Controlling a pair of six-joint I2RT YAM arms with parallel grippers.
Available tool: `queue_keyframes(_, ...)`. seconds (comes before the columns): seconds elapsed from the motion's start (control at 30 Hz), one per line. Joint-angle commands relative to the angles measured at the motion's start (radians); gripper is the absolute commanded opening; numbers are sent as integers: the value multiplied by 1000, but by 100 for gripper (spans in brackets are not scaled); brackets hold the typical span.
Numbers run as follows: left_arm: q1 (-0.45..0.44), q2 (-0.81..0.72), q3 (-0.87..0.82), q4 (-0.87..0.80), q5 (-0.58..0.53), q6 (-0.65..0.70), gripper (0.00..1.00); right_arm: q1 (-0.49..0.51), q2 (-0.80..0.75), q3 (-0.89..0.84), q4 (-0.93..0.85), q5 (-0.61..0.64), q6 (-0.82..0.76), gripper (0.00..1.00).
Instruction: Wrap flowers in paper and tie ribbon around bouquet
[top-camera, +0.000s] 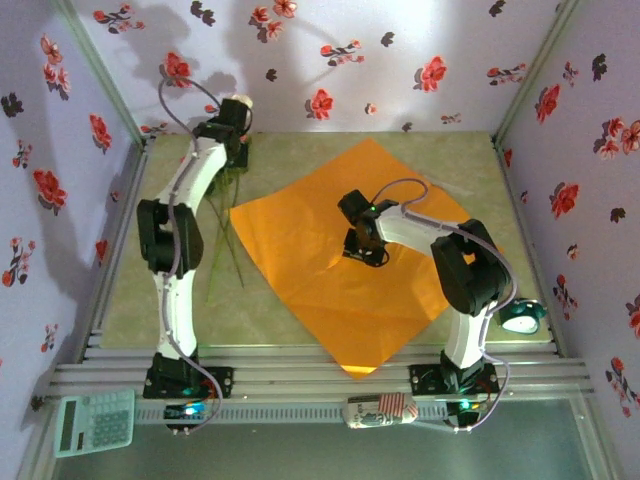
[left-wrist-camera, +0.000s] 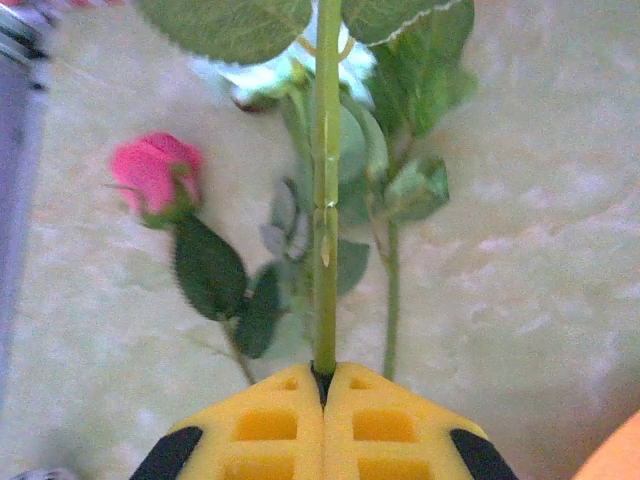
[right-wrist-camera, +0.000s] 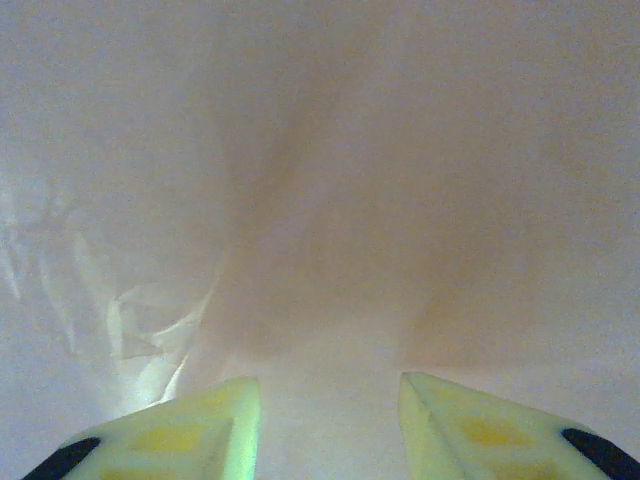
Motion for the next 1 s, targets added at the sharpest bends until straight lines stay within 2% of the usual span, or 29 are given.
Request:
queue_keyframes(0.0,-21,-93,-4,-60,-107,36,0,2,11,41,-15,-15,-1,45)
queue_keyframes(0.07,-31,-135,2,-73,-141,43,0,1,-11,55,-17,-11,-14,48)
queue_keyframes(0.13,-33,-184,4,-73,-68,16,0,-12,-55,67,-29,13,-33,51)
queue_keyframes(0.27,-72,-225,-18,-29,339,-92,0,-79,-168,50,-67,70,-75,52)
queue_keyframes(0.37,-132,-198,-98,129,602,-263,0,-168,-246,-9,-78,62,-94,51)
queue_keyframes(0.43,-169,-159,-157,288,708,-409,0,-230,-295,-53,-83,49,-106,50)
queue_keyframes(0.53,-228,-82,-189,508,787,-549,0,-304,-354,-95,-96,34,-123,50)
queue_keyframes(0.6,-257,-8,-151,590,830,-600,0,-342,-386,-112,-104,27,-131,50)
queue_keyframes(0.73,-311,170,-18,652,889,-698,0,-400,-401,-155,-100,-16,-139,52)
queue_keyframes(0.97,-379,347,68,785,887,-816,0,-447,-352,-206,-38,-83,-129,50)
